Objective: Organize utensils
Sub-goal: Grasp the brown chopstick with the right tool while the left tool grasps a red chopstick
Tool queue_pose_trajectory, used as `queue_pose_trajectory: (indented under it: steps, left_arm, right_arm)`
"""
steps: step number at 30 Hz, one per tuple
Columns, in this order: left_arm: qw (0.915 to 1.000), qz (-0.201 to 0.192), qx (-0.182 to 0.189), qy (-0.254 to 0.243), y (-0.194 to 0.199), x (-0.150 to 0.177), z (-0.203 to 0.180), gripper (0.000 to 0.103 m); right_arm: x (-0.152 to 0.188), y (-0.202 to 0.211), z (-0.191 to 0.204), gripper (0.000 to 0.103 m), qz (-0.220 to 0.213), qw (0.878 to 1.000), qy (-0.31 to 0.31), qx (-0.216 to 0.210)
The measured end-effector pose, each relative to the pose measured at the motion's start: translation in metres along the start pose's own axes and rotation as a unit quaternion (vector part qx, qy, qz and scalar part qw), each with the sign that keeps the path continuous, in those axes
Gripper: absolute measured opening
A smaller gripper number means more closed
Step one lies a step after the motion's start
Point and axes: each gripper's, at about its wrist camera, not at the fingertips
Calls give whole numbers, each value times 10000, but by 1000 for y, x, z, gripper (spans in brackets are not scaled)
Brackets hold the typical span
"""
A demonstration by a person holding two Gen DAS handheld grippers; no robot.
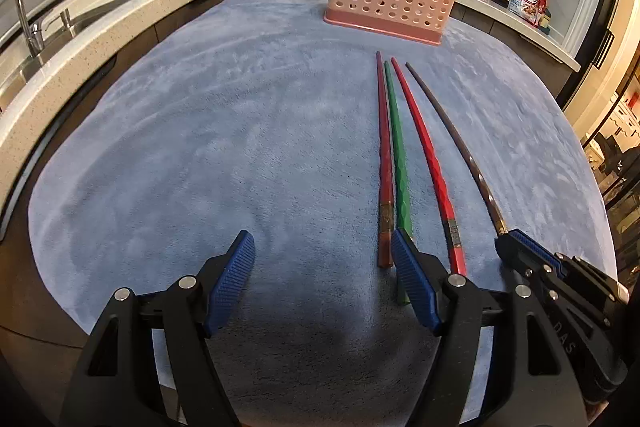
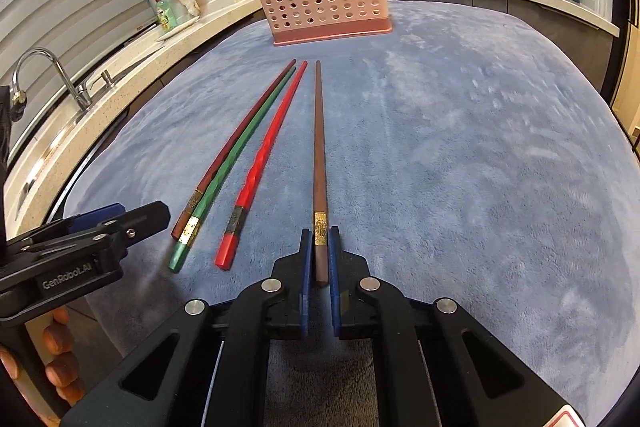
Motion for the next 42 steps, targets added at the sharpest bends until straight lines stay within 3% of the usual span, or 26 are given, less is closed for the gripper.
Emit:
queue_pose_trajectory:
  steps: [17, 28, 42]
  left_arm:
    - [9995, -52, -275, -140, -16, -2, -12, 66]
    - [9999, -34, -136, -57, -15, -10, -5, 14]
    - [9999, -49, 76, 71, 5, -16, 3, 9]
  right_arm:
    - [3, 1, -1, 7, -8, 10000, -41, -29]
    - [4, 3, -2, 7, -14, 10000, -74, -56]
    - [-9, 30, -12, 7, -309, 9994, -163, -20]
Point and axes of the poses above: each gripper's, at about its wrist camera, not at the fingertips, and y roughly against the way its jaws point, z to its left, x to its underside, and after that the axes turned 9 degrees about y, right-handed
